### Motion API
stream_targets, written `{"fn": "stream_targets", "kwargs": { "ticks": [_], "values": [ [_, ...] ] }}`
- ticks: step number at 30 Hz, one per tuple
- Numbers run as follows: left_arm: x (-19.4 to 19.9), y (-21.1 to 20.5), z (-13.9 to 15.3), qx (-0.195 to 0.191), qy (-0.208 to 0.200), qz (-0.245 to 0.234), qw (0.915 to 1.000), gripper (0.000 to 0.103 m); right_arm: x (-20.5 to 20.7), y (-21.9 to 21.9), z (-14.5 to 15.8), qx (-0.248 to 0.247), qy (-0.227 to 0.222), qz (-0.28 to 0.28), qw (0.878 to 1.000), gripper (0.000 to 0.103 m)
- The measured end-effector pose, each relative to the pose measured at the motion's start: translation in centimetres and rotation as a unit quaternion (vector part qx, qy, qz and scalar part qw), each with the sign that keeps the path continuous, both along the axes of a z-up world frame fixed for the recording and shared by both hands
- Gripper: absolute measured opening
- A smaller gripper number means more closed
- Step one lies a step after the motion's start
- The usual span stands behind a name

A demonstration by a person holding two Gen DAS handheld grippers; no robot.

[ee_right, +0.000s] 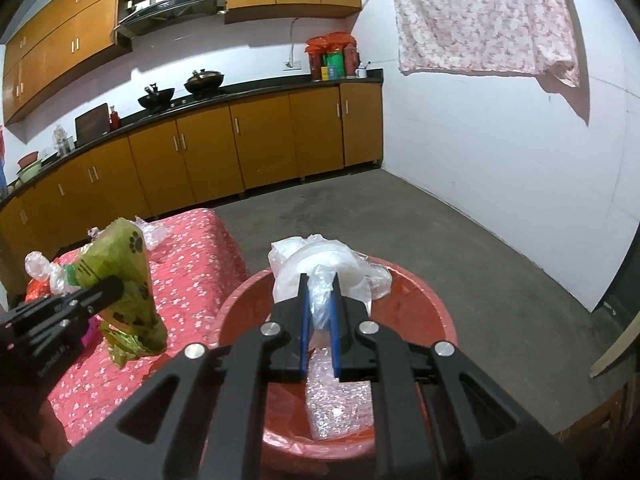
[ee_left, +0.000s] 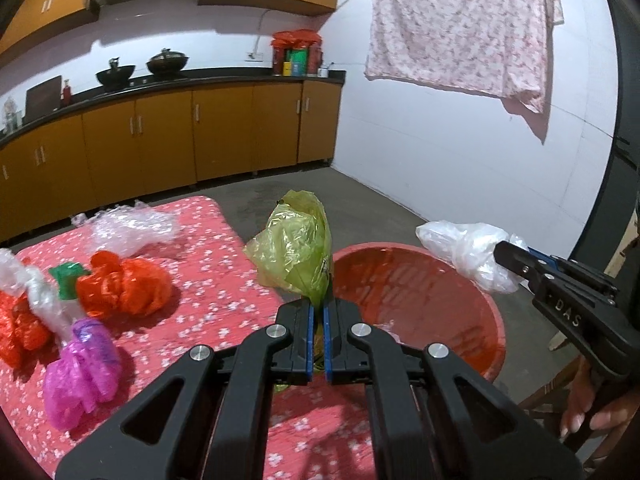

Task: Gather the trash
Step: 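Carry both held bags over the basket, then open both grippers to drop the bags into the basket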

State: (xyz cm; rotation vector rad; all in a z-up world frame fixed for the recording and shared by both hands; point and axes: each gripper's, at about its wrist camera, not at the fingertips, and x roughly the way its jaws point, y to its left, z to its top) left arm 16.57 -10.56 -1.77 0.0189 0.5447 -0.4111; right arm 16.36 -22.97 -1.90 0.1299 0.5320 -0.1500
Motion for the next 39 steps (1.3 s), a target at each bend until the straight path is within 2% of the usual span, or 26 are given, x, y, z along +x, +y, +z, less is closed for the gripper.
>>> {"fn": "stream_targets", "kwargs": {
  "ticks": [16,39],
  "values": [
    [1.8,-5.1,-1.2,0.011,0.01,-0.056,0.9983,0.003,1.0,-2.9,-1.0,0.019,0.003,-0.03,0.999,0.01],
    [3.4,-8.6,-2.6,0.025,0.025,-0.088,0.9955,0.003,1.9,-4.1,-2.0,0.051,-0.004,-0.031,0.998,0.01]
  ]
}}
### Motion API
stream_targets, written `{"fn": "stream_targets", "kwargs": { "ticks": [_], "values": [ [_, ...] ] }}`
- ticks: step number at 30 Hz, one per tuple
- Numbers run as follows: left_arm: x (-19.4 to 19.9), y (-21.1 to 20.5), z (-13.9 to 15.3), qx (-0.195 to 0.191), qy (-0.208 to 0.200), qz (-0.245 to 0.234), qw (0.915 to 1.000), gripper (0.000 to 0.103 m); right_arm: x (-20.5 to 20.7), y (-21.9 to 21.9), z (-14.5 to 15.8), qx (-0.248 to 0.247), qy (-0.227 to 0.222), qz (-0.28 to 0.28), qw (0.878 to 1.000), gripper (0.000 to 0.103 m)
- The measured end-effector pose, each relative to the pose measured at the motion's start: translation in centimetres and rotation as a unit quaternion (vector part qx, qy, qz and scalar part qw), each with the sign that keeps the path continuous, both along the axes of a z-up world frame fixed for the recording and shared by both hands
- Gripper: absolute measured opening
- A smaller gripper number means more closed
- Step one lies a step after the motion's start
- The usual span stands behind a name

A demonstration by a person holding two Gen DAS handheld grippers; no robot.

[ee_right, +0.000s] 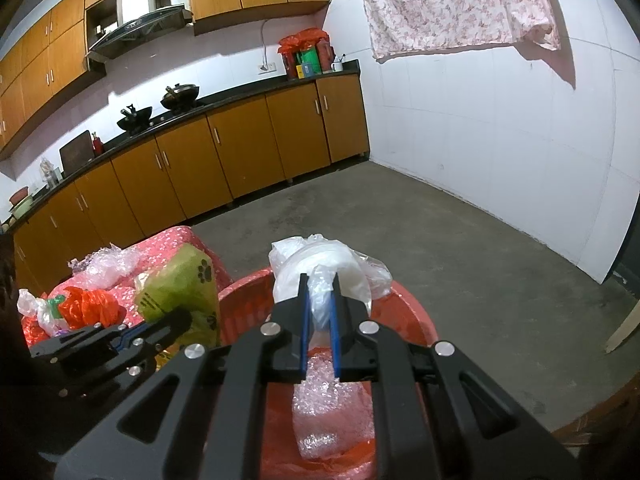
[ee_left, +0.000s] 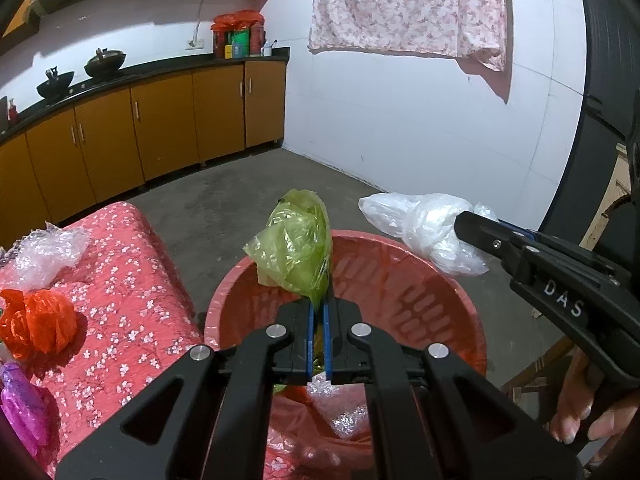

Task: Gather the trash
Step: 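Open both grippers to drop the bags into the basket, then move both tools back over the table toward the remaining bags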

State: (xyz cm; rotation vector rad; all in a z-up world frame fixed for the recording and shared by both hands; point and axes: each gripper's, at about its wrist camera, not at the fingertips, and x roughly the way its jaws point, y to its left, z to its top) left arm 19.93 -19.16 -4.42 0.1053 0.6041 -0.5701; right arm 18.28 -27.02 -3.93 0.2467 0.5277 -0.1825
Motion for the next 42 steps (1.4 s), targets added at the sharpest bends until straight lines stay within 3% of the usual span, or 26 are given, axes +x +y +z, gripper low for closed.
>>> {"fn": "stream_targets", "kwargs": {
  "ticks": [8,10,11,12,20,25,30,36,42],
  "values": [
    [0.5,0.0,-0.8,0.002,0.017,0.002,0.9999,0.006,-0.2,-1.0,-0.4,0.02,-0.004,0.002,1.0,0.02],
    [0.6,0.3,-1.0,0.0,0.021,0.007,0.9998,0.019,-0.2,-1.1,-0.5,0.023,-0.004,0.001,1.0,0.025],
    [0.6,0.5,-1.0,-0.001,0.019,0.012,0.9997,0.031,-0.2,-1.2,-0.5,0.023,-0.004,0.0,1.0,0.026],
    [0.7,0.6,-1.0,-0.003,0.018,0.015,0.9997,0.038,-0.3,-1.2,-0.5,0.023,-0.005,-0.001,1.0,0.026],
    [0.9,2.4,-0.8,-0.007,0.023,0.043,0.9988,0.039,-0.8,-1.7,-0.9,0.023,0.002,-0.012,1.0,0.028],
    [0.2,4.6,-0.4,-0.005,0.01,0.075,0.9971,0.057,-0.9,-0.8,-0.6,0.012,-0.004,-0.012,1.0,0.045],
    [-0.8,6.9,0.2,0.002,-0.008,0.109,0.9941,0.073,-1.0,1.4,0.1,-0.011,-0.017,0.0,1.0,0.073],
    [-2.1,10.3,0.8,0.012,-0.029,0.157,0.987,0.091,-1.1,3.9,1.0,-0.015,-0.043,0.017,0.999,0.097],
    [-3.8,15.0,1.3,0.025,-0.054,0.213,0.9753,0.099,-0.6,6.7,1.4,-0.013,-0.046,0.041,0.998,0.099]
  ]
}}
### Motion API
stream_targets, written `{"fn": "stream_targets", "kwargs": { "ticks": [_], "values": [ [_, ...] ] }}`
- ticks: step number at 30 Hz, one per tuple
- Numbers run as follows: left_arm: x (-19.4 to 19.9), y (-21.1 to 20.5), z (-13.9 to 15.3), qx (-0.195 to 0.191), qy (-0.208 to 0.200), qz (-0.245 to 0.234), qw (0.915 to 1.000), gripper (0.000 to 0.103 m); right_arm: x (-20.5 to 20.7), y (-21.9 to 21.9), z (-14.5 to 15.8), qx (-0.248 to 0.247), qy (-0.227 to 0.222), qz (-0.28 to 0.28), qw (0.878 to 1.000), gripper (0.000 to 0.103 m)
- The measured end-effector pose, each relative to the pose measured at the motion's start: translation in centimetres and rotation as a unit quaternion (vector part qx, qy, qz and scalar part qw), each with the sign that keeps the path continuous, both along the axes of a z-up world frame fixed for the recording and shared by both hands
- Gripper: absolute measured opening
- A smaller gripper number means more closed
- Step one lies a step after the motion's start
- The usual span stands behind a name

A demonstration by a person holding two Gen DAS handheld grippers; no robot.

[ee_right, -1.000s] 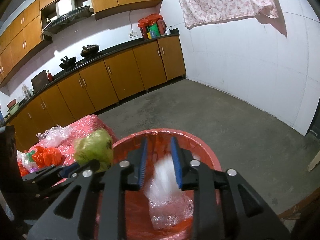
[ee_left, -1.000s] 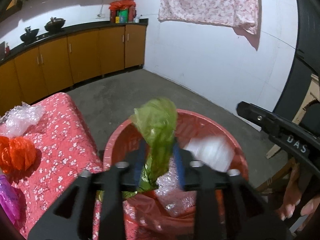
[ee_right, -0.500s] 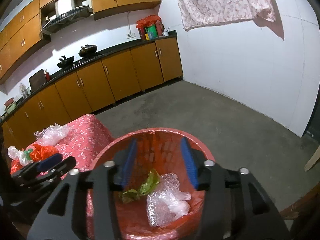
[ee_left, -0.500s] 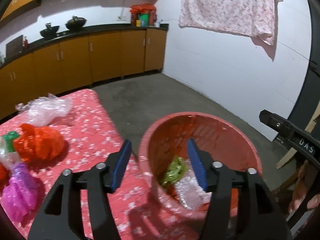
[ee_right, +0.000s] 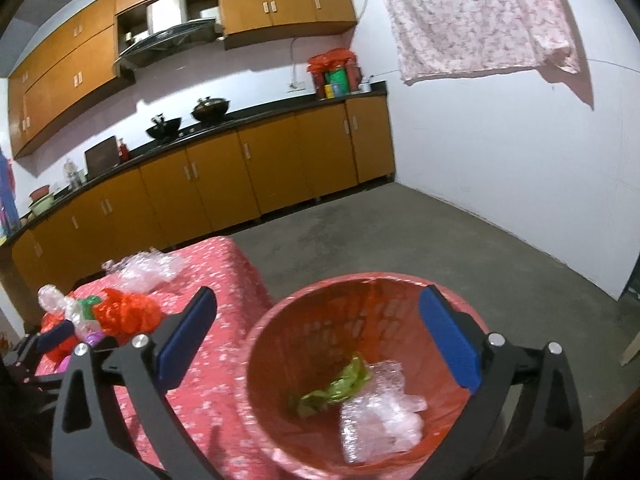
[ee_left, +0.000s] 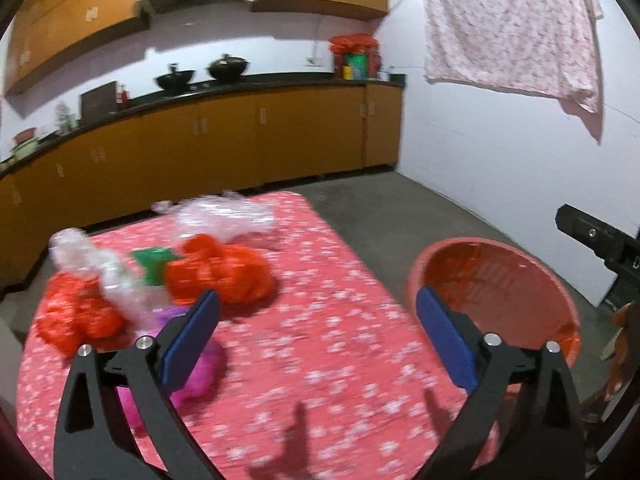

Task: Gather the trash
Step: 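Move both tools back over the table toward the remaining bags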

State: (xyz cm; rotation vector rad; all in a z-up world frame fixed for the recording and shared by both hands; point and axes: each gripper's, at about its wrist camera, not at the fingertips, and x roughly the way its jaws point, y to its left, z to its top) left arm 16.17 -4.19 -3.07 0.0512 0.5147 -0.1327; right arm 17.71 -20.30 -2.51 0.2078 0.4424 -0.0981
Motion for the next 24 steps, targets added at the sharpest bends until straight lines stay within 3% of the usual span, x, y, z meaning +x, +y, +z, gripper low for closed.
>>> {"fn": "stream_targets", "kwargs": {
  "ticks": [9,16,24],
  "values": [
    [-2.6,9.3,-0.3,0.019,-0.02,0.111,0.9935,0.101,1.4,8.1,0.5,-0.031,0.005,0.073,0.997,0.099],
    [-4.4,17.2,-1.1,0.027,-0.016,0.206,0.978,0.101,2.3,15.8,0.3,-0.049,0.003,0.14,0.989,0.099],
    [-6.1,23.7,-2.0,0.019,-0.007,0.282,0.9591,0.101,4.1,24.4,-1.7,-0.058,0.032,0.196,0.978,0.099]
  ]
}}
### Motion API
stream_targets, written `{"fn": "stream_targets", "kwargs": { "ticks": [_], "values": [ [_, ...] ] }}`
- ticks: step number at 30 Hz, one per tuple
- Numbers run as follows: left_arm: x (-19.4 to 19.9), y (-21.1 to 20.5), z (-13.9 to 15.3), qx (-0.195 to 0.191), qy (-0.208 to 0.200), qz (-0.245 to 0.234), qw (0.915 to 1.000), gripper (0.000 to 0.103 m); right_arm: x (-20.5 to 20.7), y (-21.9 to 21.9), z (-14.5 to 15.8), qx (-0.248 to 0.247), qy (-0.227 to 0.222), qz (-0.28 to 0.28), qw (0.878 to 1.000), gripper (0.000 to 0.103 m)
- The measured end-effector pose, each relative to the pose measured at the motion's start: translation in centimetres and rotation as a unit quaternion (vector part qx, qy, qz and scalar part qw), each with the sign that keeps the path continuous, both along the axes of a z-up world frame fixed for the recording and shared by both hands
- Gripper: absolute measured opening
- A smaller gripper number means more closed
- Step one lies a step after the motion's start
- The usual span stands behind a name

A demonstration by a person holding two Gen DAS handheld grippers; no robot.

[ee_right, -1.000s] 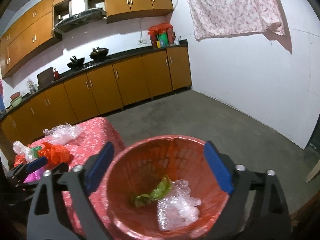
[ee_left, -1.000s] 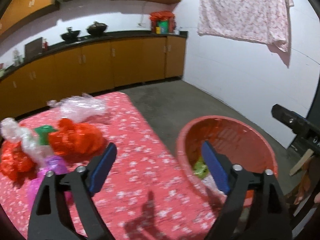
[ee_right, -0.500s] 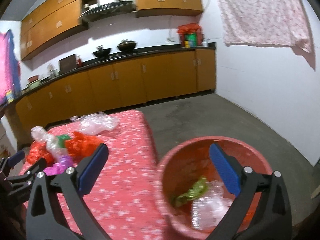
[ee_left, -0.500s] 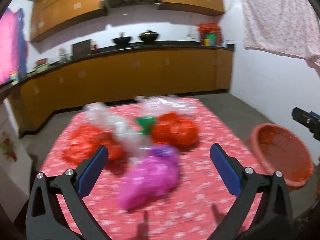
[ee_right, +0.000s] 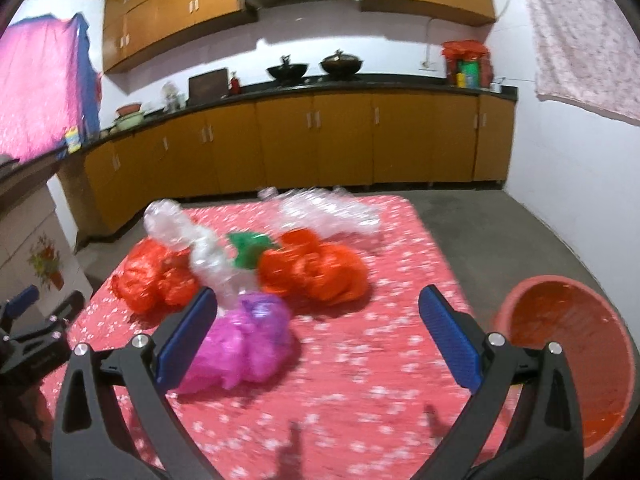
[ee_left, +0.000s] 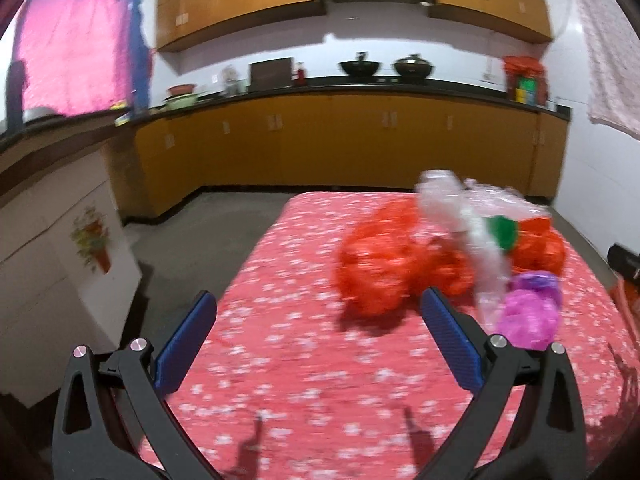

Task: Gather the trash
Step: 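Move both tools back over the table toward the remaining bags, then grasp the pink bag with the right gripper while the left gripper grasps the red bag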

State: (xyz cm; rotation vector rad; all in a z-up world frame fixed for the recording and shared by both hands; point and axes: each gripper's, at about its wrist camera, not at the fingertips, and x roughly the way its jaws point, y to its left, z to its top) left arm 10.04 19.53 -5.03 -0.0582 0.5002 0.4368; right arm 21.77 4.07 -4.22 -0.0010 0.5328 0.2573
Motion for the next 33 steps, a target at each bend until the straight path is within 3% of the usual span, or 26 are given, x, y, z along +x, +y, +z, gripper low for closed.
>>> {"fn": "stream_targets", "kwargs": {
  "ticks": [6,14,19,21,24,33],
  "values": [
    [-1.0,3.3,-0.8,-0.018,0.001,0.031,0.9994,0.101,2.3,3.9,-2.6,-0.018,0.033,-0.005,0.999,0.099],
    [-1.3,4.6,-1.5,-0.028,0.001,0.037,0.9989,0.101,4.3,6.5,-5.0,-0.058,0.064,-0.015,0.996,0.098],
    [-0.7,4.1,-1.6,-0.03,0.004,0.026,0.9992,0.101,4.5,6.8,-5.8,-0.064,0.082,0.007,0.995,0.079],
    [-0.3,3.7,-1.6,-0.028,0.006,0.019,0.9994,0.101,4.4,7.0,-5.8,-0.066,0.084,0.021,0.994,0.062],
    [0.1,3.2,-1.5,-0.028,0.006,0.011,0.9995,0.101,4.0,7.2,-5.7,-0.074,0.08,0.032,0.994,0.049],
    [3.0,2.7,-0.9,-0.046,0.015,-0.024,0.9985,0.101,3.2,4.5,-4.6,-0.057,0.072,0.024,0.995,0.025]
  ]
}}
